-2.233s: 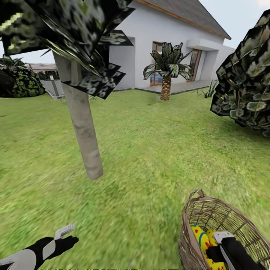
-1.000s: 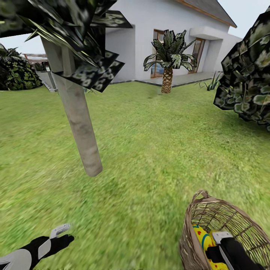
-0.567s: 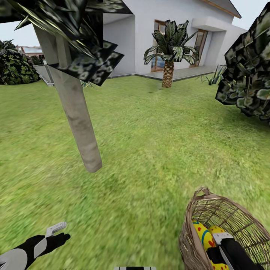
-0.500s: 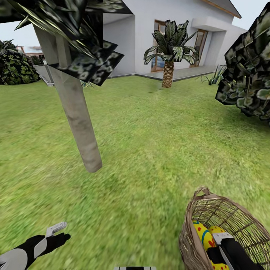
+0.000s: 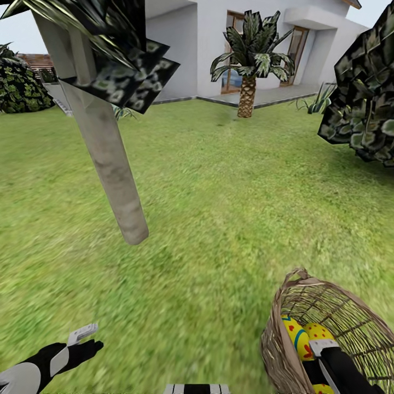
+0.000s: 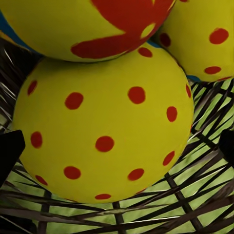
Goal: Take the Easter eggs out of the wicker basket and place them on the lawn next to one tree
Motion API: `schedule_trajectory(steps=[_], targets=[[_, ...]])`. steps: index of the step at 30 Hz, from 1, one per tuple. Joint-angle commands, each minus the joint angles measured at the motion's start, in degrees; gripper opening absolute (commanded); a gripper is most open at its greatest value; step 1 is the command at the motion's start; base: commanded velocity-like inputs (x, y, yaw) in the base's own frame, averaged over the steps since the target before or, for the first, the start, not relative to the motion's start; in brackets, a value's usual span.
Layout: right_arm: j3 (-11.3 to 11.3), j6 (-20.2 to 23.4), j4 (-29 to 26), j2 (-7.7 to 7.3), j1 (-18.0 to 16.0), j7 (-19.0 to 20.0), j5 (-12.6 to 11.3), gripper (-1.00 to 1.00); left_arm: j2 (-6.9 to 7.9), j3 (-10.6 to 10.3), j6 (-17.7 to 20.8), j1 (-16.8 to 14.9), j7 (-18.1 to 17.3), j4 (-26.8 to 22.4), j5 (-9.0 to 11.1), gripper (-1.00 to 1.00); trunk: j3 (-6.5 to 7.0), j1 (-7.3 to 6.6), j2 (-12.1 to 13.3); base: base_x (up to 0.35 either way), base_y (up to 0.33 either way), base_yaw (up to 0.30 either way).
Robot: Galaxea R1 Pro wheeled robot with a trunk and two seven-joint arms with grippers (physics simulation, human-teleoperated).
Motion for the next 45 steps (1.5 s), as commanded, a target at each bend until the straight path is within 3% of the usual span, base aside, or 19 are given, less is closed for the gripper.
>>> schedule_trajectory(steps=[1,7,15,18,20,27,28,45], targets=[[0.0,0.3,-0.1,0.0,0.0,0.4,0.5,1.0,0.01,0.4,0.4,0.0,-0.1,-0.1,0.2,1.0,-0.05,-0.01,0.0,0.0,0.0,0.0],[0.4,0.3,-0.1,-0.04,0.0,0.4,0.5,1.0,0.01,0.4,0.4,0.0,-0.1,-0.1,0.2,1.0,-0.05,-0.01,0.0,0.0,0.0,0.0],[0.5,0.3,-0.5,0.09,0.0,0.5,0.4,1.0,0.01,0.4,0.4,0.0,0.0,-0.1,0.2,1.0,-1.82,0.19,-0.1,0.0,0.0,0.0],[1.5,0.3,-0.6,0.6,0.0,0.4,0.4,1.0,0.06,0.4,0.4,0.0,-0.1,-0.1,0.2,1.0,-2.48,0.27,-0.2,0.0,0.0,0.0],[2.6,0.3,-0.6,0.85,0.0,0.4,0.4,1.0,0.02,0.4,0.4,0.0,-0.1,-0.1,0.2,1.0,-2.48,0.27,-0.2,0.0,0.0,0.0],[2.3,0.3,-0.6,0.21,0.0,0.4,0.0,1.0,-0.41,0.4,0.4,0.0,-0.1,0.0,0.2,1.0,-2.48,0.27,-0.2,0.0,0.0,0.0],[2.3,0.3,-0.6,0.19,0.0,0.4,0.1,-1.0,-0.42,0.4,0.4,0.0,0.0,0.0,0.2,1.0,-2.48,0.27,-0.2,0.0,0.0,0.0],[2.1,0.2,-0.6,0.05,0.0,0.4,0.2,-1.0,-0.83,0.4,0.4,0.0,-0.1,0.1,0.2,1.0,-2.48,0.27,-0.2,0.0,0.0,0.0]])
